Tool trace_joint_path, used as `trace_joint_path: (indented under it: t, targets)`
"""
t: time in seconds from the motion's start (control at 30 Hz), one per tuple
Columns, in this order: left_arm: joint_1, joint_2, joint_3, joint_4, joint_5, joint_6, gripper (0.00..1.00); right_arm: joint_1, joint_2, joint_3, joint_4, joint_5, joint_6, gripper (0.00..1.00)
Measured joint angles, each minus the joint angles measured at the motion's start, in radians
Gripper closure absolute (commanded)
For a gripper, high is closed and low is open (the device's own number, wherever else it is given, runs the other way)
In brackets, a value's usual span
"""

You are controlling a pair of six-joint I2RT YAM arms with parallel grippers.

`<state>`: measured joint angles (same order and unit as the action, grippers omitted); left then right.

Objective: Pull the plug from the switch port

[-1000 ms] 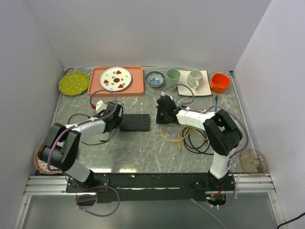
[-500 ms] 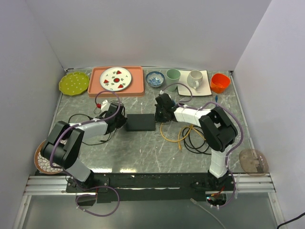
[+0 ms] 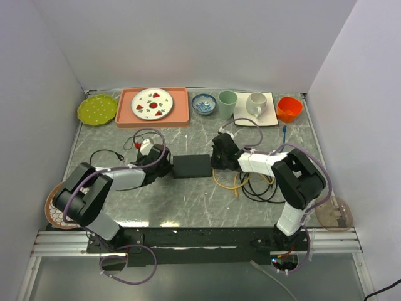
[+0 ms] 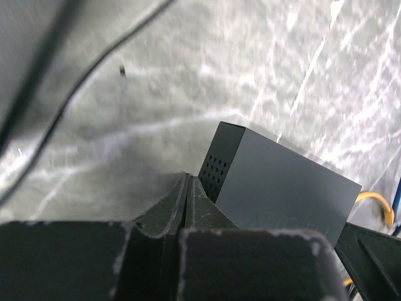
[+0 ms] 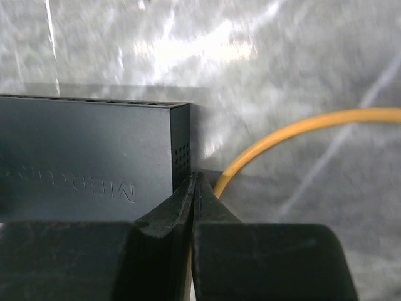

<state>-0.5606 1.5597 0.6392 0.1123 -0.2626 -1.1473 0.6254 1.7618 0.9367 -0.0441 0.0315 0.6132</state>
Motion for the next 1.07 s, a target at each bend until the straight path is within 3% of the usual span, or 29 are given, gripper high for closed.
trace_joint_path:
  t: [0.27,0.37,0.43,0.47,0.53,0.6,0.67,0.77,0.83,0.87,0.9,1.07]
  targets:
    - [-0.050,-0.062,-0.052,-0.019,-0.014,-0.021,0.99,0.041,-0.075,-0.091,0.019,0.032,0.022,1.00]
    - [-0.079,-0.106,-0.082,-0.040,-0.025,-0.037,0.84,0.043,-0.085,-0.092,-0.005,0.037,0.026,1.00]
    - [-0.092,-0.144,-0.090,-0.069,-0.027,-0.045,0.76,0.047,-0.104,-0.090,-0.047,0.048,0.023,0.93]
    - [-0.098,-0.169,-0.090,-0.086,-0.033,-0.048,0.67,0.052,-0.121,-0.088,-0.074,0.060,0.019,0.88]
    - [-0.105,-0.234,-0.081,-0.124,-0.052,-0.043,0.57,0.056,-0.171,-0.072,-0.133,0.092,0.004,0.74]
    - [-0.108,-0.294,-0.043,-0.178,-0.075,-0.034,0.39,0.059,-0.234,-0.038,-0.188,0.134,-0.014,0.61]
    - [-0.109,-0.331,0.012,-0.227,-0.104,-0.021,0.21,0.059,-0.307,0.013,-0.219,0.183,-0.034,0.57]
    - [-0.109,-0.379,0.097,-0.290,-0.150,-0.010,0.07,0.059,-0.441,0.042,-0.211,0.237,-0.063,0.51]
    - [-0.109,-0.417,0.112,-0.305,-0.163,0.002,0.07,0.060,-0.545,0.003,-0.160,0.242,-0.088,0.40]
    - [-0.109,-0.435,0.112,-0.314,-0.162,0.009,0.08,0.062,-0.608,-0.039,-0.117,0.241,-0.100,0.28]
    - [-0.109,-0.446,0.111,-0.319,-0.159,0.022,0.09,0.066,-0.671,-0.095,-0.058,0.237,-0.112,0.01]
    - [-0.109,-0.452,0.048,-0.260,-0.087,0.081,0.12,0.112,-0.891,-0.390,0.143,0.197,-0.160,0.01]
